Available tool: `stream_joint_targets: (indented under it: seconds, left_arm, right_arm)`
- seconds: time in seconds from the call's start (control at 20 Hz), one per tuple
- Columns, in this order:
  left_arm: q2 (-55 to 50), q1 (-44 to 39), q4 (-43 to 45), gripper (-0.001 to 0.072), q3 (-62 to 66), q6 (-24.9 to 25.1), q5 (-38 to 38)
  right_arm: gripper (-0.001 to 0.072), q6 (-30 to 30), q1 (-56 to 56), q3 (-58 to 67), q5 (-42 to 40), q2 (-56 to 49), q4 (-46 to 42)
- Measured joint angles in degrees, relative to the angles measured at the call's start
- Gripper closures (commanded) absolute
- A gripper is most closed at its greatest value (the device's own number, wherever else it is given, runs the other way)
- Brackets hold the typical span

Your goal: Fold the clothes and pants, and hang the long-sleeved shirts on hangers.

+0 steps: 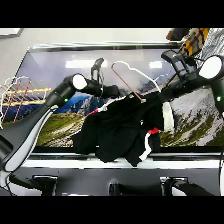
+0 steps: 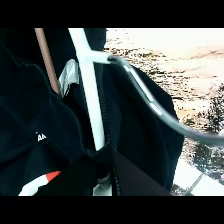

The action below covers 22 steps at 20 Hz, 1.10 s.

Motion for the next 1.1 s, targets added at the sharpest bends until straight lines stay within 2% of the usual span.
stream_joint_targets:
  seconds: [0.15,0.35,0.75,1.1]
  left_arm:
    - [2.36,-1.62,8.98,0.0221,0.59,-5.84,-3.61]
    - [0.44,-5.92,17.03,0.0222,3.06,-10.64,-1.44]
    - [-8.83,-11.98,24.57,0.0222,10.25,-8.63,1.79]
    - [-11.65,-13.07,26.23,0.0222,11.50,-7.30,5.46]
  right_arm:
    - [0.0663,0.09,0.00,0.00,-0.24,-0.04,0.24]
    - [0.0663,0.94,0.00,0.00,-0.26,-0.04,0.48]
    - [0.0663,1.49,0.00,0.00,-0.13,-0.04,0.61]
    - [0.0663,1.70,0.00,0.00,-0.13,-0.04,0.63]
